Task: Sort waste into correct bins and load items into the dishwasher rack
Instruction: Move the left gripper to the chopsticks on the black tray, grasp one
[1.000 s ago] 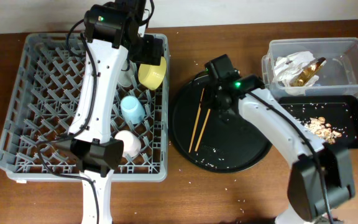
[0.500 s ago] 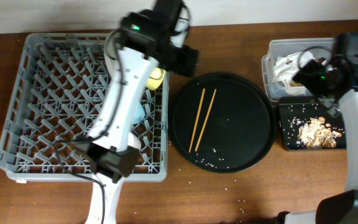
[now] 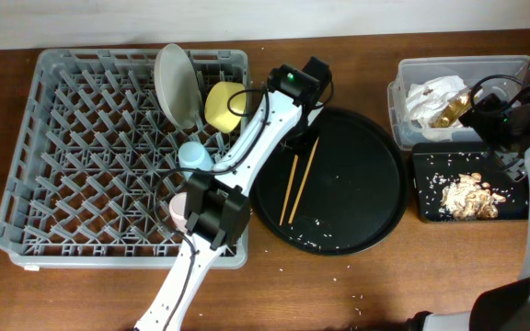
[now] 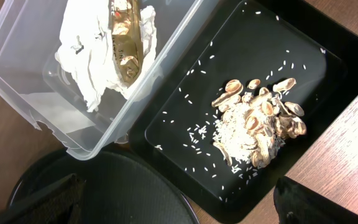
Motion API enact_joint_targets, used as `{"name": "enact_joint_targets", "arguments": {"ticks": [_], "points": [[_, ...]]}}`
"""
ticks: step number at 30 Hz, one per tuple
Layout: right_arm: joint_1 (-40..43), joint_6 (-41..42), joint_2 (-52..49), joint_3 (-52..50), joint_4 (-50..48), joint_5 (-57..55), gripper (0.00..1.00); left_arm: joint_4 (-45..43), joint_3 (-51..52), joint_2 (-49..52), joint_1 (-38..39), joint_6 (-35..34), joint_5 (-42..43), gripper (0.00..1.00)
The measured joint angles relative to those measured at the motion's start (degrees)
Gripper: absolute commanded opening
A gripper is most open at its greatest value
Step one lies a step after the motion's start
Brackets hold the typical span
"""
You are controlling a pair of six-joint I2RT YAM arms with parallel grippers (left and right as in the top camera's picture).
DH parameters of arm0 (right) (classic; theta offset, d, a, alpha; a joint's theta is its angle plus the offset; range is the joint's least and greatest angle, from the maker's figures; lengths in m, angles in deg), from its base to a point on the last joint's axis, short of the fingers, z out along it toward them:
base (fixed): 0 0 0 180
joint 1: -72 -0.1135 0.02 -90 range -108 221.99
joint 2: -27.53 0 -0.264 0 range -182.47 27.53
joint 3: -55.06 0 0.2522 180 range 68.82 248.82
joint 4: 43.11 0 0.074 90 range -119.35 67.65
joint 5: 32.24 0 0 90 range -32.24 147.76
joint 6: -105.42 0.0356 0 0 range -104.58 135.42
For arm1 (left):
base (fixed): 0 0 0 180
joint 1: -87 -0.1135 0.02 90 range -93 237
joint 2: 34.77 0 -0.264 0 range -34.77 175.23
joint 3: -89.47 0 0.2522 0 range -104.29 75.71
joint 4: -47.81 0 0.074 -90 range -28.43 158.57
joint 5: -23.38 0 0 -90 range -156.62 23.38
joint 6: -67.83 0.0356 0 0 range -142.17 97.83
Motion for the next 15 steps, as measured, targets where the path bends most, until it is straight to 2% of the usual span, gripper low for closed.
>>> {"name": "enact_joint_targets", "arguments": {"ticks": [2,3,9,11,14,15], "points": [[0.0,0.02,0.02,0.0,0.02,0.0,0.98,-0.09,0.0,1.18,0.0,0.48,-0.02,0.24],[0.0,-0.02,0.02,0.0,0.0,0.0,0.98,-0.11,0.0,2.4,0.0,0.72,-0.13,0.21],[0.0,-0.02,0.02,0.0,0.0,0.0,0.99,-1.2,-0.11,3.91,0.02,0.94,0.31,0.23],[0.0,0.0,0.02,0.0,0.0,0.0,0.98,-1.27,-0.11,3.91,0.02,0.9,0.31,0.37],[0.0,-0.02,0.02,0.0,0.0,0.0,0.98,-0.24,-0.11,4.17,0.35,-0.15,0.02,0.37],[0.0,-0.04,0.02,0.0,0.0,0.0,0.98,0.2,-0.11,4.24,0.61,-0.37,0.0,0.33]]}}
